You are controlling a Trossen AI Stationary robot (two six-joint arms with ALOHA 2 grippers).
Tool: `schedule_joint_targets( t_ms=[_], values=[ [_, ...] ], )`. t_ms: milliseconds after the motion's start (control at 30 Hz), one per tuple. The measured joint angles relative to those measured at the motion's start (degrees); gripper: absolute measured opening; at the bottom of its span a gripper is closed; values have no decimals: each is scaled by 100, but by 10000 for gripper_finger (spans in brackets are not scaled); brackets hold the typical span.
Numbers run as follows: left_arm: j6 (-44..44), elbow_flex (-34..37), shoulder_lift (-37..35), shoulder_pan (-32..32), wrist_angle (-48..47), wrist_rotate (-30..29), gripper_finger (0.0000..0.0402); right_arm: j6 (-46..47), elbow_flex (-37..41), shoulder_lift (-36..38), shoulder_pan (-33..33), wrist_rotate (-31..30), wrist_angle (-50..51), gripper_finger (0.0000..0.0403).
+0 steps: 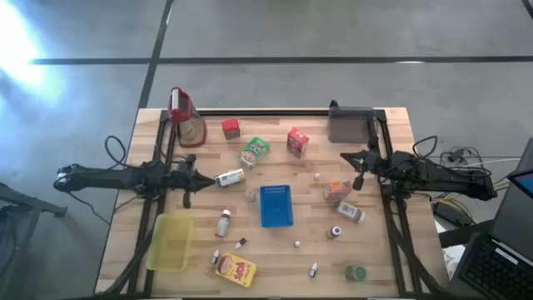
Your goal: Pick & Place Kitchen Items
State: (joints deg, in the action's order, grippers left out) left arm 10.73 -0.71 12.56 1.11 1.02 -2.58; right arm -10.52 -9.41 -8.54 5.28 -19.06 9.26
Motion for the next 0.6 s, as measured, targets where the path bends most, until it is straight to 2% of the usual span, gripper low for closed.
schedule_joint_targets(
  t_ms=[300,600],
  values=[
    [-1,0,0,-1,0,1,12,-105,-1,0,0,-1,-23,8],
    [0,0,1,0,0,0,12,-459,0,-20,4,1,-650,8]
  ],
)
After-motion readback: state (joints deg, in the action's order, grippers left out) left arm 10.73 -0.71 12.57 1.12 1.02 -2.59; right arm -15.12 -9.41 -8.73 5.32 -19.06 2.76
